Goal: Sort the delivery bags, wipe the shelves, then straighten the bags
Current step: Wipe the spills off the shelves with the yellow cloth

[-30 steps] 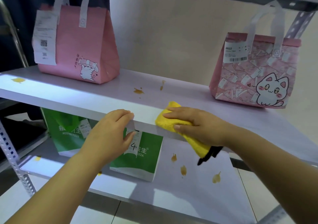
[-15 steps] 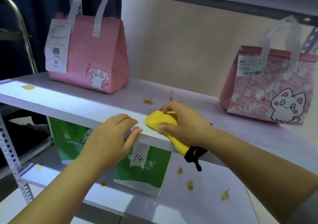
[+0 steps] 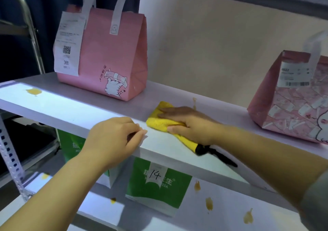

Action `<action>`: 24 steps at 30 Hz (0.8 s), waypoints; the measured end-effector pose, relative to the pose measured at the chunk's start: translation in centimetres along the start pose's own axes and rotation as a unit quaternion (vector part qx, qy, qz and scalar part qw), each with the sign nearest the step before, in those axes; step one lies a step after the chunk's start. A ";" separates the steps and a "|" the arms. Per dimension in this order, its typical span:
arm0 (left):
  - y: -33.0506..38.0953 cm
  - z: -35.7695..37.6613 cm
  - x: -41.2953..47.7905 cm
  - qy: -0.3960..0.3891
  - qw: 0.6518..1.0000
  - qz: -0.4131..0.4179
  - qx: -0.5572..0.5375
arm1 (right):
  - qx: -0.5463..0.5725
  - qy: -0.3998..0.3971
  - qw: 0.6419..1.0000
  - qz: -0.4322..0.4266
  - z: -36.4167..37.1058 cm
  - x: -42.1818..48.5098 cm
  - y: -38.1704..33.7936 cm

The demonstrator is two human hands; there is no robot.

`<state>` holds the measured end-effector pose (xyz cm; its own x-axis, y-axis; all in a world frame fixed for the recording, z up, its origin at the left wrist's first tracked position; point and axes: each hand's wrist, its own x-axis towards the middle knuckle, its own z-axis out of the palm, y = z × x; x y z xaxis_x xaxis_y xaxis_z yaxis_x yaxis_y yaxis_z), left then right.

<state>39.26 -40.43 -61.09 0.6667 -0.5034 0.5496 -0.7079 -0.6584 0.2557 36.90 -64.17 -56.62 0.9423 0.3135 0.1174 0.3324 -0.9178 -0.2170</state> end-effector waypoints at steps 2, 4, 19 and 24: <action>-0.2 -0.1 0.3 0.005 1.000 0.013 0.007 | -0.016 -0.003 0.999 0.044 -0.2 1.9 2.1; -0.2 -0.1 0.6 0.011 1.000 0.020 0.014 | -0.061 0.007 0.993 0.098 -0.4 4.0 4.0; 1.0 0.7 0.1 0.043 0.999 -0.027 0.004 | 0.006 -0.036 0.999 0.014 -0.8 -3.8 0.6; 1.8 0.2 0.7 -0.006 0.999 -0.025 0.037 | -0.007 -0.029 1.000 0.007 -1.4 -7.2 0.5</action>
<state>38.50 -42.05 -60.38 0.7039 -0.4746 0.5285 -0.6545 -0.7224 0.2230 30.26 -67.20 -56.22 0.9480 0.3131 0.0574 0.3181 -0.9257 -0.2047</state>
